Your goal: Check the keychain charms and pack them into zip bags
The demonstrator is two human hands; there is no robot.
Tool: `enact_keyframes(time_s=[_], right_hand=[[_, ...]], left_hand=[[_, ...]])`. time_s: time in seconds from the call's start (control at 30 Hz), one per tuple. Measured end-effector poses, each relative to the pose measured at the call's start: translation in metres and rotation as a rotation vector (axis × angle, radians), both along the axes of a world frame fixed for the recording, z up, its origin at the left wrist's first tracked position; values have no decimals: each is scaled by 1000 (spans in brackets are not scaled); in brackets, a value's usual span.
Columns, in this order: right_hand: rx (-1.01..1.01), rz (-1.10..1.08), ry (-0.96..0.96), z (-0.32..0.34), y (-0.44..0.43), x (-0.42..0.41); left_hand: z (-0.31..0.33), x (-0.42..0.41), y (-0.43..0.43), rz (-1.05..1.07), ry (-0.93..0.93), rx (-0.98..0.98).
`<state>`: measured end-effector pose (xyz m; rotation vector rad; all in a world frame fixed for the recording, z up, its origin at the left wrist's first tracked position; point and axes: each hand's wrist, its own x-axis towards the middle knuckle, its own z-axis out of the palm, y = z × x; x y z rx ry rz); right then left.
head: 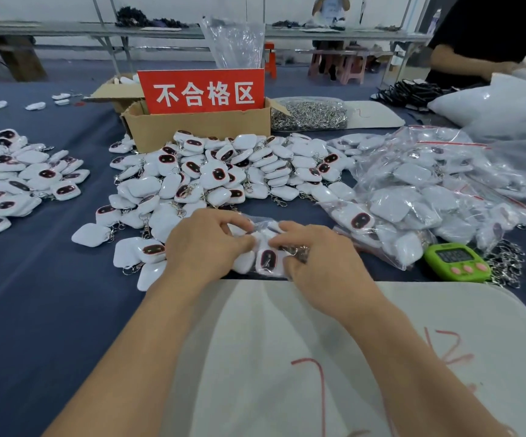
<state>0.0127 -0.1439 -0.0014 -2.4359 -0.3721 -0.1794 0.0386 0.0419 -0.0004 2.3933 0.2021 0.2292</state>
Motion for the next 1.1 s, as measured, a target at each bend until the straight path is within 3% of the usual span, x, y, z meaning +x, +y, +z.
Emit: enact_keyframes(time_s=[0.17, 0.27, 0.33, 0.6, 0.93, 1.03, 1.1], right_hand=[[-26, -42, 20, -1, -3, 0], [160, -187, -77, -1, -7, 2], [224, -254, -108, 1, -12, 4], [169, -279, -28, -6, -15, 6], [244, -291, 15, -4, -13, 4], [253, -286, 11, -5, -13, 5], [267, -284, 8, -5, -12, 4]], left_hand=[[0, 2, 14, -85, -20, -104], [2, 4, 25, 167, -307, -276], [4, 5, 33, 291, -398, -234], [-10, 13, 27, 123, -90, 230], [-13, 11, 30, 222, -161, 246], [-12, 11, 34, 205, -40, 387], [-12, 12, 34, 185, -11, 370]])
